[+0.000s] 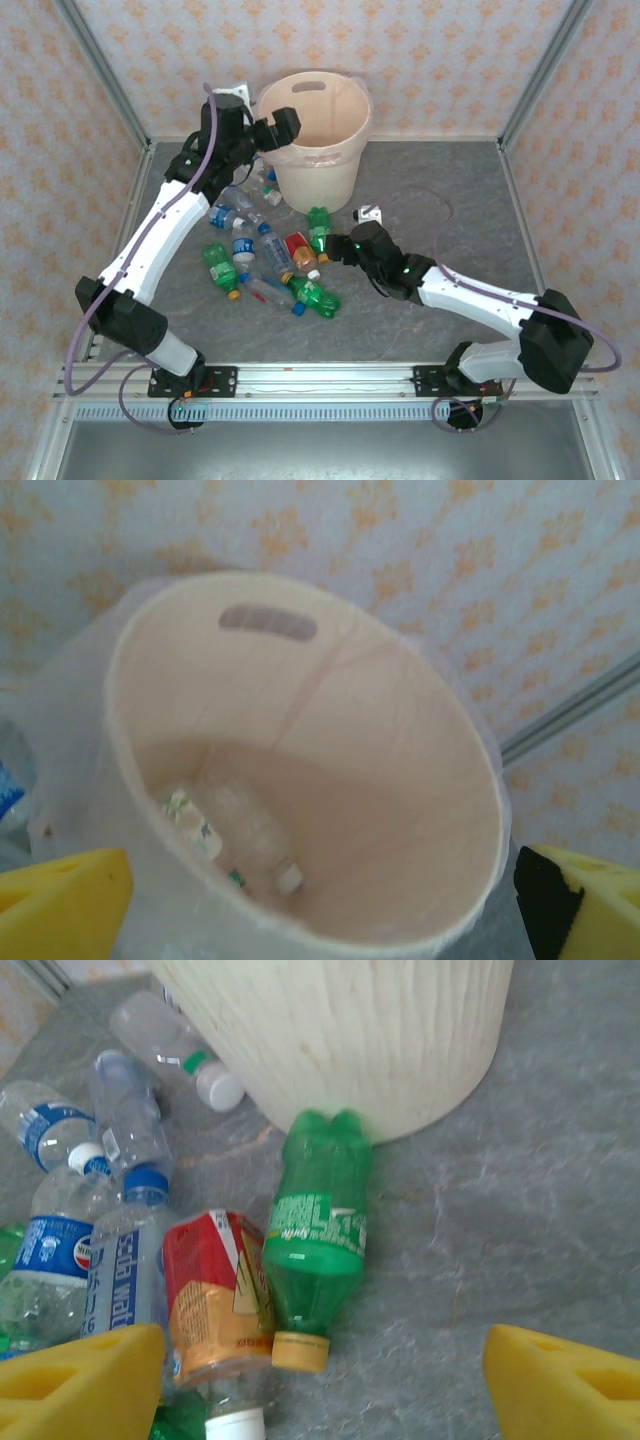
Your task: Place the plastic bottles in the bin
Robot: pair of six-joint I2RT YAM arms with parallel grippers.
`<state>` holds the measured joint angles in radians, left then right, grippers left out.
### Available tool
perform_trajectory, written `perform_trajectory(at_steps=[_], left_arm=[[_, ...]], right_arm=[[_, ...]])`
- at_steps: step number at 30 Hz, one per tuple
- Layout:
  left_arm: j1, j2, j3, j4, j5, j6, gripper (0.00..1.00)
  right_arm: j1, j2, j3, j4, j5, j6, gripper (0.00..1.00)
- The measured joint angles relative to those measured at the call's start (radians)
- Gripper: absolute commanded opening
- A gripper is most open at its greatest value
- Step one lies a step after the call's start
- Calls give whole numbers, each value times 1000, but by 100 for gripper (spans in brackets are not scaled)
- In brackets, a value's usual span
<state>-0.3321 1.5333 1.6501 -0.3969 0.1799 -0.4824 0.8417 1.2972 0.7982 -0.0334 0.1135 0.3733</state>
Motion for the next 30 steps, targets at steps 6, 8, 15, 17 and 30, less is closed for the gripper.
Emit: perform_trajectory(at_steps=[6, 8, 15, 17, 30], left_arm=[[0, -97, -148, -3, 56, -6, 99], [0, -134, -195, -4, 73, 5, 99], [0, -188, -272, 13, 153, 29, 99], [0, -192, -298, 26, 181, 31, 99], [0, -241, -345, 27, 207, 27, 99]], right_arm=[[-1, 63, 4, -5, -83, 110, 76], [-1, 101, 16, -9, -108, 145, 72], [-4, 187, 61, -32, -146, 252, 66], [-7, 198, 69, -33, -148, 272, 64], [-31, 354, 156, -31, -231, 288, 54]])
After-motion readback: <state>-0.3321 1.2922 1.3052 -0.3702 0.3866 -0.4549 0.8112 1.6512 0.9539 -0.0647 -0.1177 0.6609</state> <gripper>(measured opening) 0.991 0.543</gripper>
